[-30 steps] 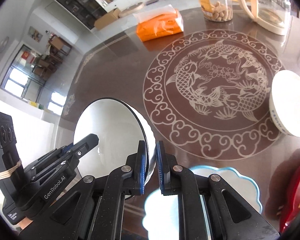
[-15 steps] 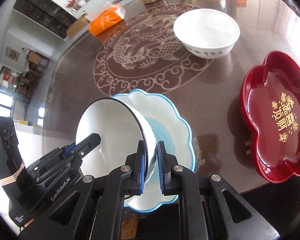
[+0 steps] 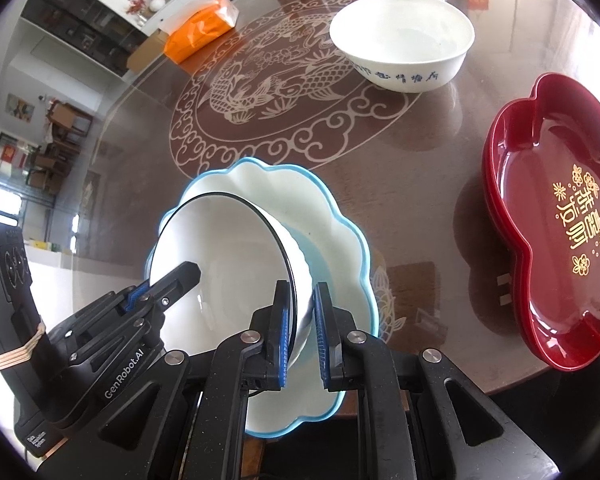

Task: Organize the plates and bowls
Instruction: 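Lift the white bowl with both tools and carry it over the blue-rimmed bowl, then lower the white bowl into the blue-rimmed bowl and open both tools, then withdraw both tools and move toward the white bowl with printed text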

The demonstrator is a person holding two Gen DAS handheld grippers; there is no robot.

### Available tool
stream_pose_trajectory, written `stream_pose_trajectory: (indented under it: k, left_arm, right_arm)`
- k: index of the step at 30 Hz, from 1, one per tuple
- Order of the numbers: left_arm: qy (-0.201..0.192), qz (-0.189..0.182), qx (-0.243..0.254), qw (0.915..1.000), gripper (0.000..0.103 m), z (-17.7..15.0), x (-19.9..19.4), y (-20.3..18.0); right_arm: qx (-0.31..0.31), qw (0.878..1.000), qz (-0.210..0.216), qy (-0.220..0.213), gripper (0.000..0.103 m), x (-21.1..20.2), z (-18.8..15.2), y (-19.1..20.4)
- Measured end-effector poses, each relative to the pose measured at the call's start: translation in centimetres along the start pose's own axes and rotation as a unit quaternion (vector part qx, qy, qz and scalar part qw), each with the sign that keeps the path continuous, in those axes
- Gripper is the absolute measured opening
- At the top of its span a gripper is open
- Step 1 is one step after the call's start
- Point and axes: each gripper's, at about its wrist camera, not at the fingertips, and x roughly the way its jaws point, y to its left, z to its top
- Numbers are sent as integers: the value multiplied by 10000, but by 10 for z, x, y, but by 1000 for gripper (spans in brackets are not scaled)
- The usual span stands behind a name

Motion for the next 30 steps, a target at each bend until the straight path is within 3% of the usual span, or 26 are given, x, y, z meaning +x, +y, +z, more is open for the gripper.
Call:
stream_pose_trajectory:
  k: [3,7,8,15,21,23,25,28,30]
  left_arm:
    - [-43,74,84,9999,13,0,-1,-3]
    - [-224,208,158,9994,56,-2,-8,-6]
    - [-285,186,138,9993,60,-2,-11,-6]
    - [-572,412,190,9973,76,4,-40,-8]
    - [-1066,488,408,9923,79,10,-77,-16]
    - [-1374,690,548,9866,83,13,-90,-22]
    - [-1797,1053,715,9755,85,16,-101,-28]
    - [-2322,1797,1161,9488,88,19,-110,-43]
    - [-2463,2167,1553,9318,93,21,-109,-54]
  right_arm:
    - [-12,10000,36,-19,18,0,-2,-1]
    - [-18,10000,52,-74,21,0,-4,-2]
    - [-4,9999,120,-73,26,0,-5,-2]
    - [-96,9993,182,-327,56,-19,-6,3]
    - [-100,9978,272,-594,59,-46,-10,1]
    - [-91,9967,265,-762,59,-57,-13,0]
    - [-73,9946,290,-990,60,-70,-18,-1]
    - [-66,9898,243,-1401,63,-88,-27,-4]
    - [-88,9862,114,-1647,64,-96,-32,-5]
